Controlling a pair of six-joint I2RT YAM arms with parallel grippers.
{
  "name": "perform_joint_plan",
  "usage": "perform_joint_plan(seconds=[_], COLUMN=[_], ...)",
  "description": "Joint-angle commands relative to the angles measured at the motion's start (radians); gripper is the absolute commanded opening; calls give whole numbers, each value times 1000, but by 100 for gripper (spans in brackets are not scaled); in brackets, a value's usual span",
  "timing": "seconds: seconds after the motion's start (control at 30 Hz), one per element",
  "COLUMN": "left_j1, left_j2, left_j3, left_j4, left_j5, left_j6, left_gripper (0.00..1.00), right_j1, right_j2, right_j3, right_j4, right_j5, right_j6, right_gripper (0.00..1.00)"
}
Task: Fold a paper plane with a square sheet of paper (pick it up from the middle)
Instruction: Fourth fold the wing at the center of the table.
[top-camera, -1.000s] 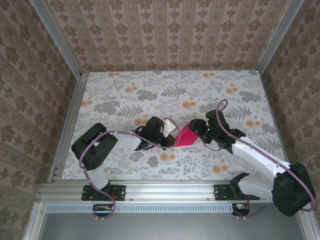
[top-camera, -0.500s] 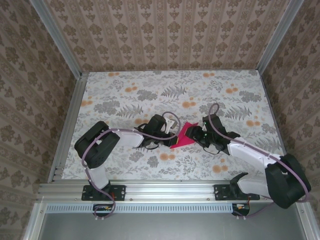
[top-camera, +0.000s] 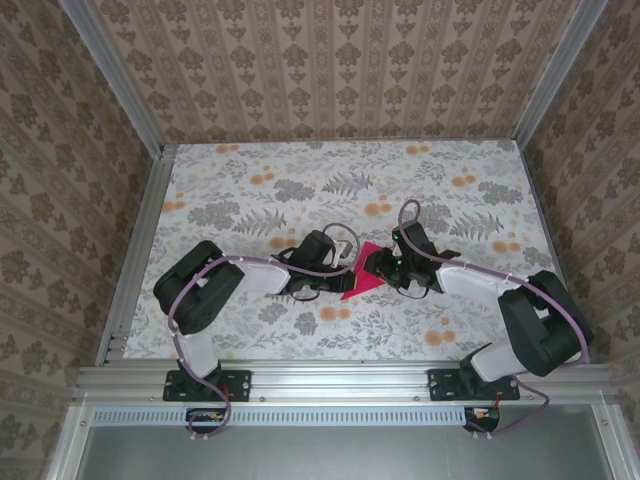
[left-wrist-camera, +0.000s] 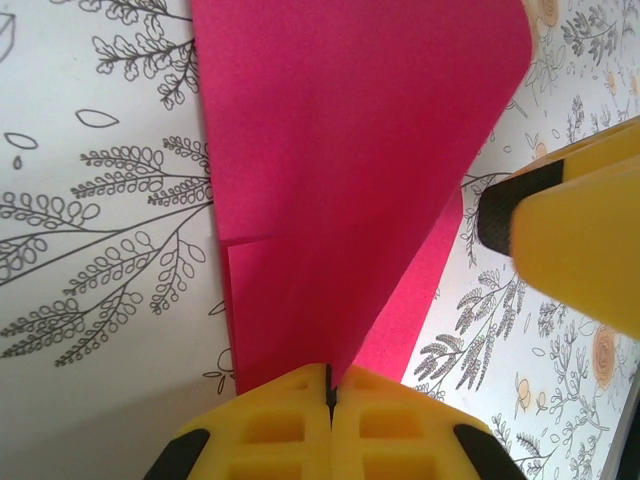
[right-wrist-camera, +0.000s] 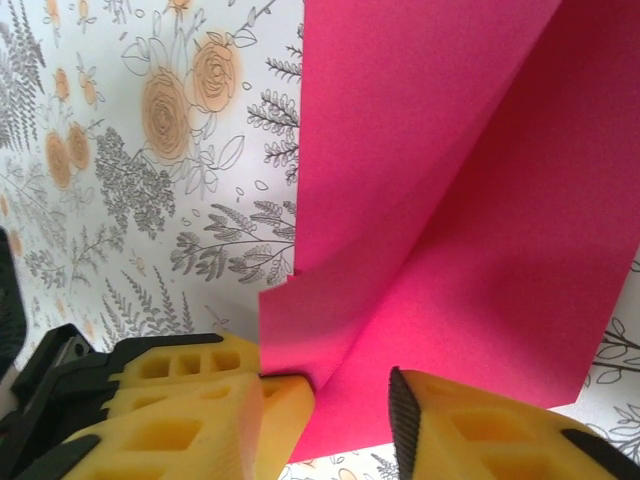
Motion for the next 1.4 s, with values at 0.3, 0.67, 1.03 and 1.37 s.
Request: perform_joint_plan(seconds=[0.3,0.67,1.03,1.37], left_j1=[-5,-3,-2,23], left_j2=[-12,-21,-23,-33], left_j3=[-28,-52,-61,-55], left_j4=[61,83,107,125], left_j5=[-8,-11,3,36], left_j6=[-60,-68,-71,-56], left_gripper=[5,6,10,27], right_j1=[-4,-23,-22,-23], right_j2=[78,94,143,168], right_j3=[73,78,93,98], right_j4=[-16,-17,-28,-51], right_j5=[19,61,39,35], right_j6=[-44,-45,-36,-44], right_gripper=[28,22,35,47])
